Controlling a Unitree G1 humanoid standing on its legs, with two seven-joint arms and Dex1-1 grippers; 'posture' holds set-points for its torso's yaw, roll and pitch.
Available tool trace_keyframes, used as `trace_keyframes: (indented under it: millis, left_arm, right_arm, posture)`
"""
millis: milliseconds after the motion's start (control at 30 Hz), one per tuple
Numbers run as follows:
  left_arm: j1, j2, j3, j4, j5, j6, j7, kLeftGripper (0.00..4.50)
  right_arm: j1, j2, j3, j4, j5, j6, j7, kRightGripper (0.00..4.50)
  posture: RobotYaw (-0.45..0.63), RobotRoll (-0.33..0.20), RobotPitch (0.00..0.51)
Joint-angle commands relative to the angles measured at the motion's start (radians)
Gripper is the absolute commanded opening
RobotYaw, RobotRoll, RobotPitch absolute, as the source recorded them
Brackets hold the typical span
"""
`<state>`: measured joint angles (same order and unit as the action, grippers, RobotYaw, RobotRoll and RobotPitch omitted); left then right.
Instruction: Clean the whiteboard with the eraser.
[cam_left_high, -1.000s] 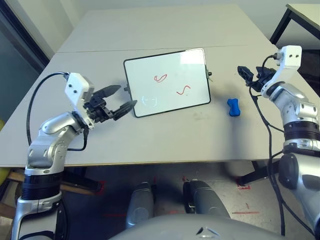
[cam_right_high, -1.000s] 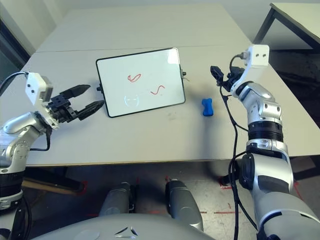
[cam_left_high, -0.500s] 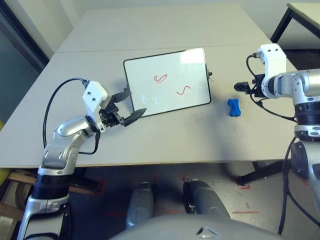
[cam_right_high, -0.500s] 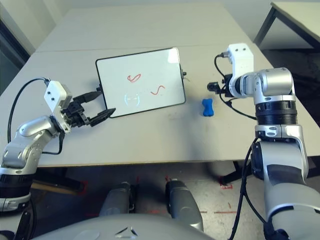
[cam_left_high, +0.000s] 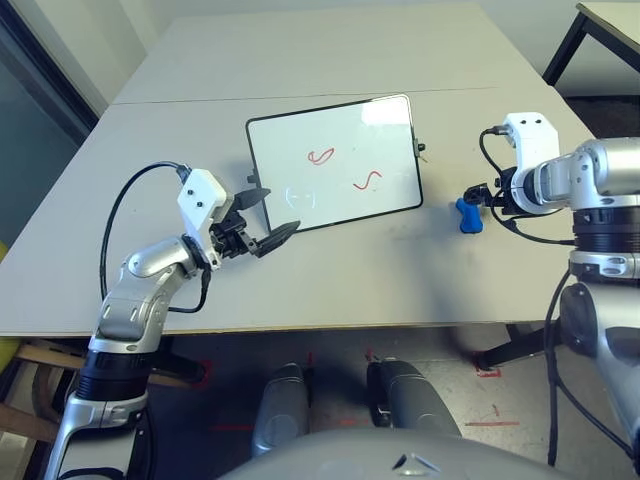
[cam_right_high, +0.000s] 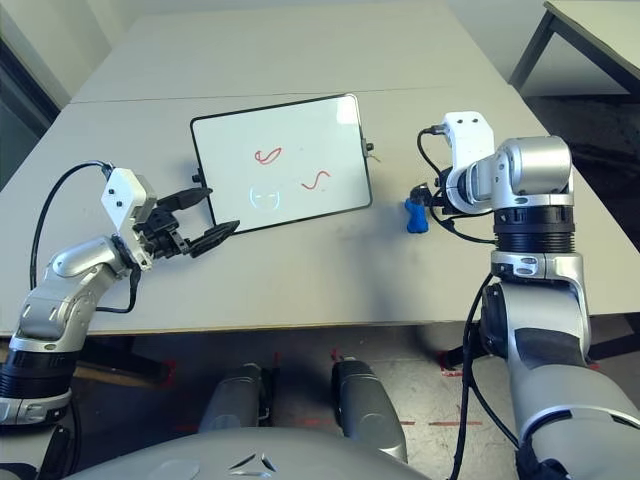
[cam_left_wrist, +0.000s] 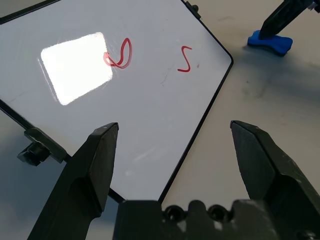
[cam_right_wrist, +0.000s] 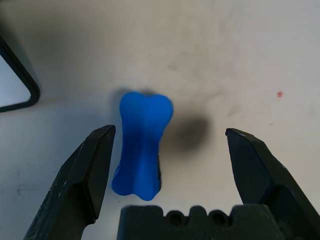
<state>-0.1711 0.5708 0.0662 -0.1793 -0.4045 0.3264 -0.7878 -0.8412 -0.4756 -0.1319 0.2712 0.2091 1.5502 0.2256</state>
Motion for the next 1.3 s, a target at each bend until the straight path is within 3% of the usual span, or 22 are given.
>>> trace_keyframes:
  millis: [33, 1233, 1300]
  left_arm:
    - [0.021, 0.001, -0.002, -0.007, 0.011, -0.002, 0.004, 4.5]
    - [0.008, 0.003, -0.006, 0.022, 0.021, -0.017, 0.003, 4.5]
    - [0.008, 0.002, -0.006, 0.028, 0.023, -0.022, 0.002, 4.5]
  right_arm:
    - [0.013, 0.008, -0.01, -0.015, -0.004, 0.011, -0.007, 4.48]
    - [0.105, 0.0, 0.017, -0.065, 0.002, 0.052, -0.005, 4.48]
    - [0.105, 0.001, 0.02, -0.063, 0.002, 0.044, -0.004, 3.86]
  posture:
    - [-0.04, 0.0, 0.101]
    - [-0.05, 0.0, 0.11]
    - [-0.05, 0.0, 0.109]
